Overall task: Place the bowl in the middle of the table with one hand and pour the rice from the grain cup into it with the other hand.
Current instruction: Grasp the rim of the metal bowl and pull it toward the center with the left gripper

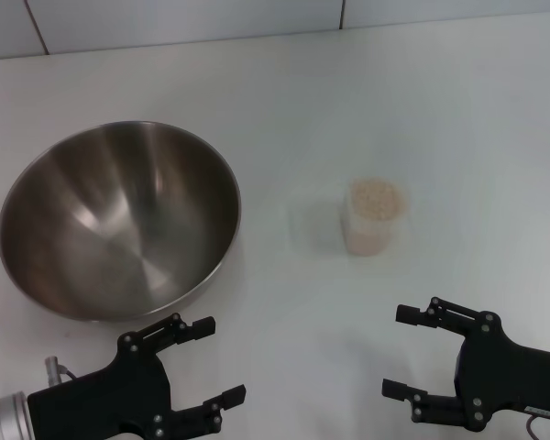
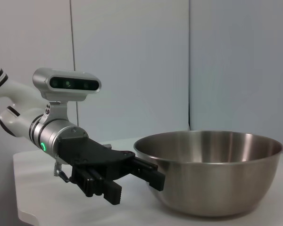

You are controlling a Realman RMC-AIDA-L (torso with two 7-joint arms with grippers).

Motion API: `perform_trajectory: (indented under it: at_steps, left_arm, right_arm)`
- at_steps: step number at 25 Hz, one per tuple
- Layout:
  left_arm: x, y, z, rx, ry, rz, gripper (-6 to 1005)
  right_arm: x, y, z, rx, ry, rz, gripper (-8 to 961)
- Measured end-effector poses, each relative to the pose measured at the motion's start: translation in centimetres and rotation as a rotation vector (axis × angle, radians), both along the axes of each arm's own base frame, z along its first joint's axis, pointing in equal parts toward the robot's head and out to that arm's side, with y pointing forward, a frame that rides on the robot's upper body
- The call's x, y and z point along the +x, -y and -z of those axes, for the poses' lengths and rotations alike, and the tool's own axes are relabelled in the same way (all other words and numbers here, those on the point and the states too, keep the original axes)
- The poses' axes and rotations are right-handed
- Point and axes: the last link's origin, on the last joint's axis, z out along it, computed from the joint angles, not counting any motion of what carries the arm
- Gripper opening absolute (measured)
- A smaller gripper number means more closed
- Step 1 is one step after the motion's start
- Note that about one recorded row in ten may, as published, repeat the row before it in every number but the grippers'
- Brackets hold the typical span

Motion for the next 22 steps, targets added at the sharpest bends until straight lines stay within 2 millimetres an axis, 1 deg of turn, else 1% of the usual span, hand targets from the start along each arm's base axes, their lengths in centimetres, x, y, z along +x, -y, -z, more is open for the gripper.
perform_trajectory:
  at_steps: [21, 22]
  left_arm:
    - [0.06, 0.00, 0.25, 0.003, -0.013, 0.012, 783]
    - [0.28, 0.19, 0.12, -0.007, -0.003, 0.033, 782]
  right_arm:
    - [0.10, -0.08, 0.16, 0.002, 0.009, 0.008, 798]
    - [0.12, -0.07, 0.16, 0.004, 0.010, 0.007, 798]
